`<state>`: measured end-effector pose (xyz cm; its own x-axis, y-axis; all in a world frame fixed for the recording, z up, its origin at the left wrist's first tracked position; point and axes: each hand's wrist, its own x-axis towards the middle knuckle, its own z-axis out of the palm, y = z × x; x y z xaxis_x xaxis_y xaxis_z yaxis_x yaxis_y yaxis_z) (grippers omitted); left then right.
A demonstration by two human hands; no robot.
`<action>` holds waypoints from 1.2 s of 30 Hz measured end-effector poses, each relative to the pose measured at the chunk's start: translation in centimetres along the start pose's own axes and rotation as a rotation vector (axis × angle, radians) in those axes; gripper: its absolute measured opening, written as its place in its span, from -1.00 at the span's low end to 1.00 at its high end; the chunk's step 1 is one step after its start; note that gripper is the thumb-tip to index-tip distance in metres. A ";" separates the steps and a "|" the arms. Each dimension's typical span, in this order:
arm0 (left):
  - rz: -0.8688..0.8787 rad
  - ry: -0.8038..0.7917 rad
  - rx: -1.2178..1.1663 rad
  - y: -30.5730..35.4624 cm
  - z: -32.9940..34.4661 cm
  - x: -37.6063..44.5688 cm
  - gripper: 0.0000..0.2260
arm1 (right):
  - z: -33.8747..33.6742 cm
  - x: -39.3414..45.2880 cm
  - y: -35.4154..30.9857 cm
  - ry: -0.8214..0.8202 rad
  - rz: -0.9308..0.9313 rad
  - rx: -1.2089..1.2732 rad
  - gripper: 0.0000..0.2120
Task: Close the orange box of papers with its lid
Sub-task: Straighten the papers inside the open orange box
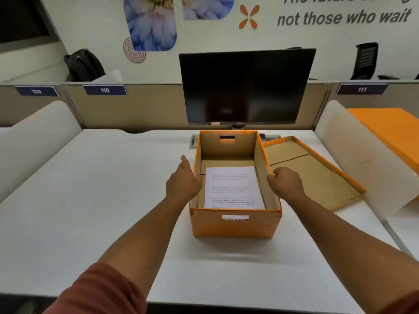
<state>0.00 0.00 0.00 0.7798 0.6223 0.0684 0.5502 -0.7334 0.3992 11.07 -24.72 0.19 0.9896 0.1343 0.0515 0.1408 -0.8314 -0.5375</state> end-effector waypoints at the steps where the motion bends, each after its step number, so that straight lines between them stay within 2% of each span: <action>1: -0.015 -0.025 0.030 -0.1 -0.1 -0.2 -0.30 | 0.0 0.0 0.2 -0.030 0.015 0.039 -0.79; 4: -0.059 -0.056 -0.001 -0.8 0.0 -0.9 -0.71 | 0.2 -0.5 0.4 -0.072 0.039 0.071 -0.83; 5: -0.056 -0.062 -0.039 -1.1 0.2 -1.1 -0.78 | 0.4 -0.7 0.3 -0.071 0.028 0.078 -0.83; 10: -0.015 0.004 -0.100 -2.8 -0.5 -1.7 -0.74 | 0.9 -2.4 -1.1 -0.006 -0.014 0.062 -0.80; 18: 0.006 0.076 -0.094 -9.8 -3.1 -2.7 -0.72 | 4.3 -6.9 -5.4 0.040 -0.094 0.059 -0.79; 25: 0.008 0.050 -0.100 -14.2 -3.4 -3.7 -0.72 | 7.4 -9.9 -7.1 0.073 -0.108 0.047 -0.78; 30: 0.018 0.005 -0.049 -14.4 -3.6 -3.3 -0.75 | 7.8 -10.3 -6.7 0.076 -0.095 0.164 -0.73; 33: 0.073 0.134 -0.033 -13.3 -3.9 -3.1 -0.77 | 7.2 -9.9 -5.7 0.099 -0.078 0.236 -0.67; 36: 0.176 0.188 -0.008 -11.2 -3.4 -2.8 -0.66 | 6.5 -9.2 -4.0 0.117 -0.059 0.194 -0.70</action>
<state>-9.39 7.39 -1.59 0.7941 0.5253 0.3058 0.4076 -0.8334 0.3731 1.23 -19.18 -3.61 0.9781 0.1065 0.1787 0.2012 -0.7033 -0.6818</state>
